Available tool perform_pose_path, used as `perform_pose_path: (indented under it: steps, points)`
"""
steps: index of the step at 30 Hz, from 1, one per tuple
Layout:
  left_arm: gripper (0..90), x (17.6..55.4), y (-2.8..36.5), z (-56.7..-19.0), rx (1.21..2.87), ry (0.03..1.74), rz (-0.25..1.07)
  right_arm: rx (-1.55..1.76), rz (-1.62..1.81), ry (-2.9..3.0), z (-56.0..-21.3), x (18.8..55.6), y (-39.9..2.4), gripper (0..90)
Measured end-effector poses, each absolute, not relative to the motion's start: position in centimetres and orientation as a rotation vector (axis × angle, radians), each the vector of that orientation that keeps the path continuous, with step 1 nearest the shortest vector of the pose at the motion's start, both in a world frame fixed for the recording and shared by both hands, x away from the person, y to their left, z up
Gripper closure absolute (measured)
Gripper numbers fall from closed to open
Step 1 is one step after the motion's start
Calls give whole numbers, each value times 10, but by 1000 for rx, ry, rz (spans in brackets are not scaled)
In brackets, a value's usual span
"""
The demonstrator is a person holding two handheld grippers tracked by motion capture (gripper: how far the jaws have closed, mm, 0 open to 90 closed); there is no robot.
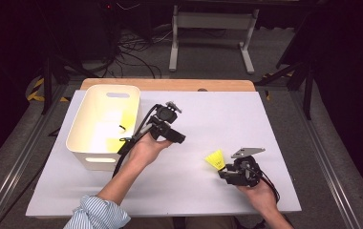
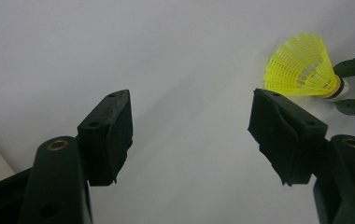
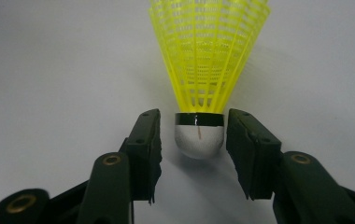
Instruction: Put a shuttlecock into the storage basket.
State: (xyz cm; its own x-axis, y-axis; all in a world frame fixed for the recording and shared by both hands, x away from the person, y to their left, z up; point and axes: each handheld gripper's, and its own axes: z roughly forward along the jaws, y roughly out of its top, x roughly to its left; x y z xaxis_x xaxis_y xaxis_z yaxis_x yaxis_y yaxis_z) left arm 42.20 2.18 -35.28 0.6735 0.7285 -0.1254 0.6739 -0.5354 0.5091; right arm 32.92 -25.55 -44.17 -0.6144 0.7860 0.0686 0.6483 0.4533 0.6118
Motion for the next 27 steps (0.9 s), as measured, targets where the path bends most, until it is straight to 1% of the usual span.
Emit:
perform_pose_path:
  steps: [6, 9, 12, 22, 27]
  points:
    - [313, 422, 22, -355, 2362, 1086, 134, 1239, 880, 2491, -443, 330, -254, 642]
    - [313, 423, 22, -355, 2365, 1082, 140, 1240, 877, 2493, -443, 330, -254, 644]
    - [313, 423, 18, -359, 2418, 1078, 162, 1249, 875, 2495, -442, 330, -254, 647]
    - [313, 422, 19, -358, 2396, 1064, 144, 1241, 896, 2492, -437, 330, -254, 651]
    - [309, 418, 18, -360, 2426, 1039, 147, 1230, 907, 2494, -431, 333, -252, 651]
